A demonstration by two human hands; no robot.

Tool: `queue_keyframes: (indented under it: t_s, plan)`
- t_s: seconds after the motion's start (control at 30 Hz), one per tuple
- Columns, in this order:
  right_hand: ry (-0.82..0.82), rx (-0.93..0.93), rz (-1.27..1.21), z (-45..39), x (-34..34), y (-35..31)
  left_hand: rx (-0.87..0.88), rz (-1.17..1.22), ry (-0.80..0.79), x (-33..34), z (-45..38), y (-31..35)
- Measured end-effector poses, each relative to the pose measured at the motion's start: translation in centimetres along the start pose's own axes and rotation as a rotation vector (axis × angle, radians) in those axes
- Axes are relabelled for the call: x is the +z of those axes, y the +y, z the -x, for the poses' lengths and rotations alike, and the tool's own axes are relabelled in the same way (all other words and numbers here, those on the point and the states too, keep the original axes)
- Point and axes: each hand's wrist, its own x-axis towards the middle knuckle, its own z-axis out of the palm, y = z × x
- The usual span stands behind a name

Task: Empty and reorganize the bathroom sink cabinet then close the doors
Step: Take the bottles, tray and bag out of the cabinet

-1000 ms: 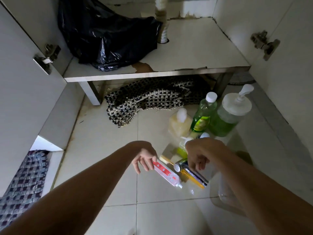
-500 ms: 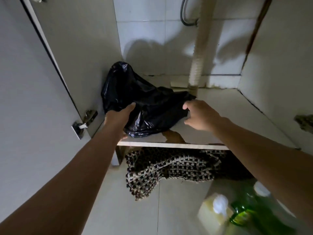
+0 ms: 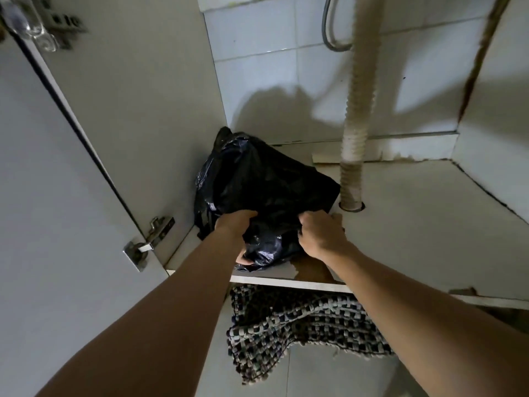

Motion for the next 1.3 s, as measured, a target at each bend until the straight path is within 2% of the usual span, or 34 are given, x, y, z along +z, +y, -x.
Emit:
queue_keyframes:
  t_s: [0.13, 0.3, 0.4, 0.43, 0.53, 0.6, 0.73, 0.9, 1.0, 1.1, 1.2, 1.3]
  plan:
    - [-0.045, -0.015, -0.233, 2.2, -1.0, -0.8, 0.079, 0.062, 0.161, 0.0, 1.1, -0.8]
    - [-0.226, -0.094, -0.697, 4.6, -4.2, -0.3, 0.165, 0.049, 0.329, -2.0, 5.2, -1.6]
    - [-0.187, -0.018, -1.088, 4.7, -5.7, 0.3, 0.150, 0.009, 0.405, -3.3, 7.9, -2.4]
    - [-0.152, 0.031, -1.124, 4.5, -5.7, 0.2, 0.144, 0.000, 0.413, -3.6, 8.3, -2.6]
    - [0.062, 0.118, -0.782, 2.7, -3.9, 0.8, 0.132, 0.018, 0.404, -4.2, 7.8, -3.5]
    - [0.099, 0.116, -0.603, 0.9, -2.4, 1.8, 0.156, 0.037, 0.368, -5.0, 6.4, -4.6]
    - [0.048, 0.162, -0.410, -2.0, -1.5, 2.8, 0.186, 0.006, 0.380, -6.6, 5.5, -6.4]
    - [0.015, 0.089, -0.339, -5.0, -1.3, -0.7, 0.187, -0.056, 0.377, -9.6, 4.6, -8.2]
    - [-0.152, 0.013, -0.336, -6.4, -0.4, -3.3, 0.137, -0.090, 0.363, -11.1, 4.7, -8.9]
    - [-0.257, 0.000, -0.162, -6.6, 0.9, -4.6, 0.103, -0.117, 0.355, -12.4, 4.5, -9.4]
    - [-0.124, 0.001, 0.077, -5.2, 1.9, -4.9, 0.074, -0.094, 0.319, -13.1, 5.7, -10.0]
    - [0.020, -0.025, 0.128, -3.8, 2.0, -4.8, 0.062, -0.095, 0.298, -13.6, 6.4, -10.8]
